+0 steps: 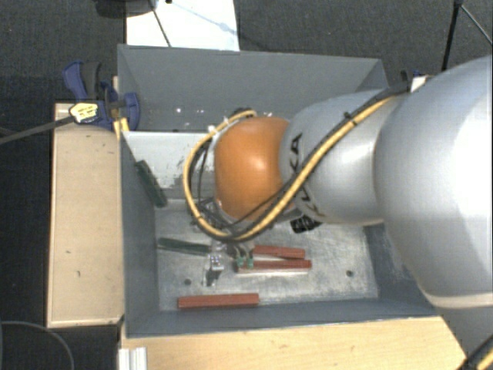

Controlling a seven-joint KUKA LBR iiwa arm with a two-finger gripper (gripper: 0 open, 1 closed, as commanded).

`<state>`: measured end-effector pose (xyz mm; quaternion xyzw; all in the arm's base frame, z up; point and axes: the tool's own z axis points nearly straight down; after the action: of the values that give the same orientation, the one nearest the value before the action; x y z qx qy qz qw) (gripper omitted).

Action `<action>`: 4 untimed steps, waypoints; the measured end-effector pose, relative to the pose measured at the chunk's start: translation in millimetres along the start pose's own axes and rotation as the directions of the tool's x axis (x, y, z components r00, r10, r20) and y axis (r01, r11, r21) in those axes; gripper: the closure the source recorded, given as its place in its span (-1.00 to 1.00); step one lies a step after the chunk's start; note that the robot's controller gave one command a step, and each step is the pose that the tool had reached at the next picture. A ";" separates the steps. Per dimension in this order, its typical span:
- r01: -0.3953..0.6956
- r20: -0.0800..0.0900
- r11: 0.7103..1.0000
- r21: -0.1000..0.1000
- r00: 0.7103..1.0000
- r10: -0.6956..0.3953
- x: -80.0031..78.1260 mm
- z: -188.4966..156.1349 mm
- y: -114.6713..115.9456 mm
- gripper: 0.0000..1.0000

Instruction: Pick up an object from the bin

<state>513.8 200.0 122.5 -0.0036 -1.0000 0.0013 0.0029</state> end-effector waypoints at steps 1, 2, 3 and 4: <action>-0.086 0.010 0.996 -0.005 0.996 0.086 -25.7 46.9 -28.1 1.00; -0.088 0.009 0.996 -0.005 0.996 0.088 -25.7 46.9 -28.1 1.00; -0.050 0.007 0.999 -0.004 0.999 0.050 -17.1 -69.7 -29.4 1.00; -0.050 0.007 0.999 -0.004 0.999 0.050 -17.1 -69.7 -29.3 1.00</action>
Offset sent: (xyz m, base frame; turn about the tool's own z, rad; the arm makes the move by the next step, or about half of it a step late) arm 0.0000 0.0000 0.0000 0.0000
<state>531.2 170.7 192.1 -0.0288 -0.9996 -0.0005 -0.0007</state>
